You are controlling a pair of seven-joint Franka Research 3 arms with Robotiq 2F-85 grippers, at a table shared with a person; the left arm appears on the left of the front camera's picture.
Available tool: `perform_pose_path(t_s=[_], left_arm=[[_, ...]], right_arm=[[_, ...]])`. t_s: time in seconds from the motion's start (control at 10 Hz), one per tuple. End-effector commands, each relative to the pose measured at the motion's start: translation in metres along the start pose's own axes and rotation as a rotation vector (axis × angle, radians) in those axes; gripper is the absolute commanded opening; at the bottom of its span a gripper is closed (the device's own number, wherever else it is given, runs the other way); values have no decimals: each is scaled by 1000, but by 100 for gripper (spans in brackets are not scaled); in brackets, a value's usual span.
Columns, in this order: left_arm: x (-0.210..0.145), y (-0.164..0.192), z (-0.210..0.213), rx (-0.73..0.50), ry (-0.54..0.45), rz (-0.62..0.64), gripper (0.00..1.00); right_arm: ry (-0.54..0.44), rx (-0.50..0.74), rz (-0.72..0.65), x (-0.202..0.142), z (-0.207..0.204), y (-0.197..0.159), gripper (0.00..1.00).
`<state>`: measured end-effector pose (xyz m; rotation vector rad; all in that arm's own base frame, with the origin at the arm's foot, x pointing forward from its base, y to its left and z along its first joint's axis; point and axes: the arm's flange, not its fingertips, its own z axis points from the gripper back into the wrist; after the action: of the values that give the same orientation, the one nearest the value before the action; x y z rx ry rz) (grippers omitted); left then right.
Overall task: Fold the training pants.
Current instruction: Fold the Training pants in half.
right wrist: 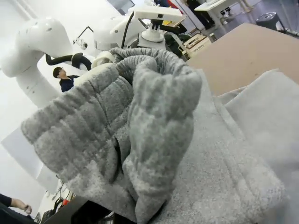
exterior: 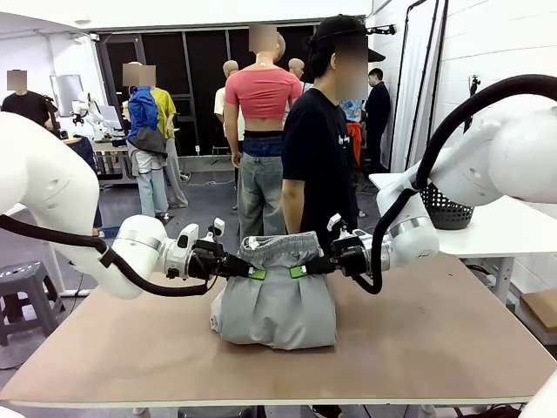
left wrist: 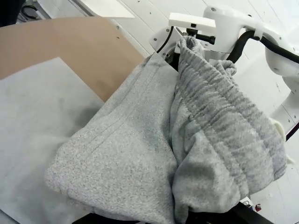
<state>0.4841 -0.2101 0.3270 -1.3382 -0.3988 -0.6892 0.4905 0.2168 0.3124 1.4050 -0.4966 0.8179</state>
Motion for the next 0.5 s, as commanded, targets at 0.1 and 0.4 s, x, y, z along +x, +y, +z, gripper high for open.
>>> perform_pose_path(t_s=[0.1,0.4], left_arm=[[19,28,9,45,-5,17,0],[13,20,4,22,-13,8,0]], right_arm=[[7,19,-33,16,4,-30,0],[-10,2,-11,8,0,-21,0]])
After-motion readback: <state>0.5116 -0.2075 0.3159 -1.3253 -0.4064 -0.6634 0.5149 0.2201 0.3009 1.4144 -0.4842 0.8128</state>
